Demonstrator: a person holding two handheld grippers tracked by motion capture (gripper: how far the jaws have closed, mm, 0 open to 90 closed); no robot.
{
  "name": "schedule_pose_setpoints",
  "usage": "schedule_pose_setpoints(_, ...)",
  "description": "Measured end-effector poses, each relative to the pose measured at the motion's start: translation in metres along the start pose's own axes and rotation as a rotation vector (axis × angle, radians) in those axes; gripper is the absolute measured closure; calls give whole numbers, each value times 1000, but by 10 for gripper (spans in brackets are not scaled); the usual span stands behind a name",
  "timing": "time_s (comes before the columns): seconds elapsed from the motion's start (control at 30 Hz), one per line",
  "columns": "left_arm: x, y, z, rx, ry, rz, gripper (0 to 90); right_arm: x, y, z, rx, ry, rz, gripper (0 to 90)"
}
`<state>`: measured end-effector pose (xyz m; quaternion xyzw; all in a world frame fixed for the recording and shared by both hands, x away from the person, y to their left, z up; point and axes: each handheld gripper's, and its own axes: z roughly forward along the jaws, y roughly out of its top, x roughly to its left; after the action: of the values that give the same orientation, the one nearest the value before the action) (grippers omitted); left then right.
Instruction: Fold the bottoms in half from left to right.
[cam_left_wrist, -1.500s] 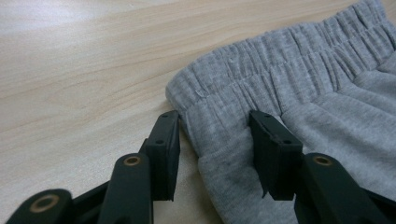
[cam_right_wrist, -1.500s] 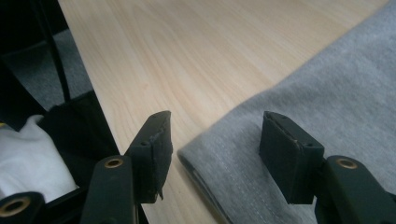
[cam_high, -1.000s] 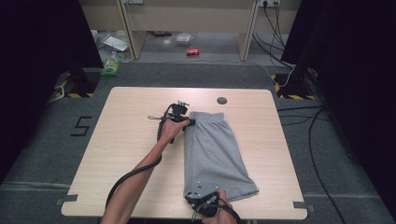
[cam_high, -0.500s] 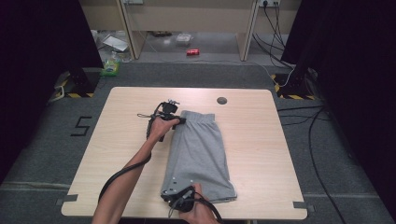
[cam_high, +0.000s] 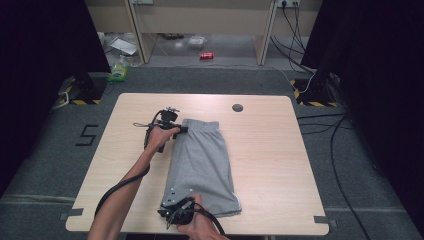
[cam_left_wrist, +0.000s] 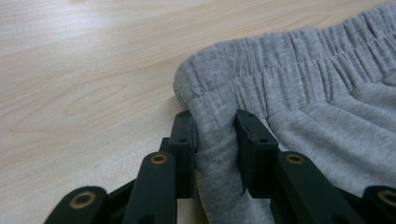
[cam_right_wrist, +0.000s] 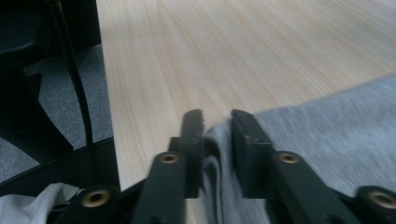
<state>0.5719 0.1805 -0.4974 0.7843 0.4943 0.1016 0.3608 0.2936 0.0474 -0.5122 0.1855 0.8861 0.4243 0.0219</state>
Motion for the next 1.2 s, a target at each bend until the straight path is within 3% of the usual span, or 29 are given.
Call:
schedule_pose_setpoints(0.07, 0, 0, 0, -3, 6, 3, 688, 3, 3, 2, 2, 5, -2, 619)
schedule_pose_setpoints(0.2, 0, 0, 2, -9, 8, -2, 679, 8, 11, -5, -17, 7, -48, 532)
schedule_pose_setpoints(0.27, -2, 1, 3, -8, 17, 15, 677, 6, 14, -11, -23, 2, -41, 508)
schedule_pose_setpoints(0.37, -3, 0, 4, -18, 22, 6, 669, -3, 15, -21, -25, -19, -29, 472)
schedule_pose_setpoints(0.63, 3, -5, 4, -31, 4, -33, 607, -43, 13, -49, -57, -114, 40, 450)
schedule_pose_setpoints(0.67, 3, -5, 4, -31, 4, -33, 603, -43, 13, -49, -57, -114, 40, 450)
schedule_pose_setpoints(0.73, 4, -6, 4, -34, 4, -40, 580, -60, 14, -62, -73, -157, 61, 448)
schedule_pose_setpoints(0.83, 6, -8, 4, -41, -1, -53, 559, -70, 15, -70, -86, -183, 64, 447)
schedule_pose_setpoints(0.9, 5, -8, 3, -34, 2, -45, 557, -88, 15, -81, -104, -232, 91, 445)
schedule_pose_setpoints(0.97, 5, -8, 3, -30, 5, -40, 548, -94, 15, -84, -111, -241, 97, 445)
schedule_pose_setpoints(1.0, 5, -9, 2, -31, 6, -41, 548, -109, 14, -91, -118, -277, 120, 444)
schedule_pose_setpoints(1.17, 5, -9, 3, -39, 9, -33, 549, -136, 10, -102, -118, -323, 164, 439)
schedule_pose_setpoints(1.2, 5, -9, 3, -39, 9, -33, 550, -136, 10, -102, -118, -323, 164, 439)
